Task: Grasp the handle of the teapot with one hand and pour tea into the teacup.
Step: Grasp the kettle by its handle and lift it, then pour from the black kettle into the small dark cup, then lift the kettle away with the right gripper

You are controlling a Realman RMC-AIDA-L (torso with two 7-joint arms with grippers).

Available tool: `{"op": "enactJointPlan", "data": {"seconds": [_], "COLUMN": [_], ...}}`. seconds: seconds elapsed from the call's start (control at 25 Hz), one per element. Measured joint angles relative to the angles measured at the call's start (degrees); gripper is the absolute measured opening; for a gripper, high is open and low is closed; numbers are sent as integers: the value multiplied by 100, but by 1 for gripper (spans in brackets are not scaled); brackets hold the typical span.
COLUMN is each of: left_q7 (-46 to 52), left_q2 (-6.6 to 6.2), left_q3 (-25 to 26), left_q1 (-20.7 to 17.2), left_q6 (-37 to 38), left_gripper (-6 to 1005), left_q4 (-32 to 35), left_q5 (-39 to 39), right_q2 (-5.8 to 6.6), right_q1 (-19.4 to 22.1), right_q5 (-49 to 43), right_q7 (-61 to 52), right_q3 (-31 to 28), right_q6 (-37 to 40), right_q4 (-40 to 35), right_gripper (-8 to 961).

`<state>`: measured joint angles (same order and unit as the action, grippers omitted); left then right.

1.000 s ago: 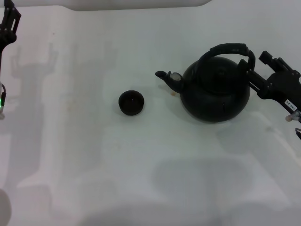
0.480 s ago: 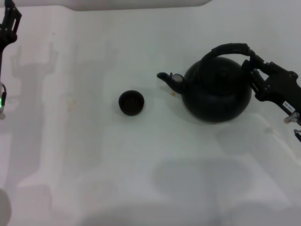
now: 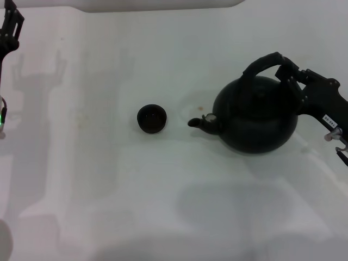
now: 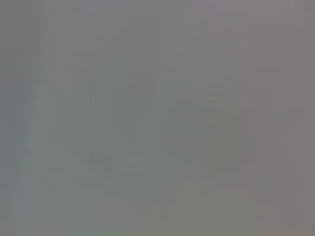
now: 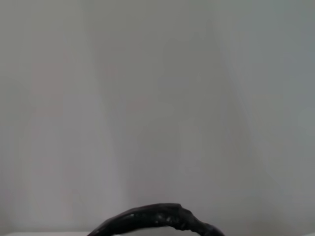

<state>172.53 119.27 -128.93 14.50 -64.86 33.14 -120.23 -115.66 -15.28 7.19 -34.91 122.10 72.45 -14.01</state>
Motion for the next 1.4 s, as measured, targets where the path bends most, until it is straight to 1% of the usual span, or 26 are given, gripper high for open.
{"op": "enactJointPlan", "data": {"seconds": [0.16, 0.28, 0.64, 0.72, 1.12, 1.4], "left_q7": [0, 0, 0, 0, 0, 0], "left_q2": [0, 0, 0, 0, 0, 1], "left_q3": [-7, -11, -158, -184, -296, -329], "left_q1": [-8, -9, -7, -8, 4, -5], "left_q6": [-13, -5, 0, 0, -1, -1], "left_gripper": [880, 879, 879, 880, 880, 879], "left_q4": [0, 0, 17, 16, 22, 7], "left_q5": [0, 0, 0, 0, 0, 0], "right_q2": [0, 5, 9, 3, -17, -28], "right_q1": [-29, -159, -945, -970, -998, -1025], "right_q5": [0, -30, -225, -227, -160, -78], "right_q7": [109, 284, 958, 1056, 1981, 2484], "right_q3": [7, 35, 128, 125, 77, 71], "right_q6": [248, 371, 239, 186, -636, -803], "right_q4": [-8, -32, -104, -131, -667, -798], "right_gripper": [177, 177, 176, 175, 161, 161]}}
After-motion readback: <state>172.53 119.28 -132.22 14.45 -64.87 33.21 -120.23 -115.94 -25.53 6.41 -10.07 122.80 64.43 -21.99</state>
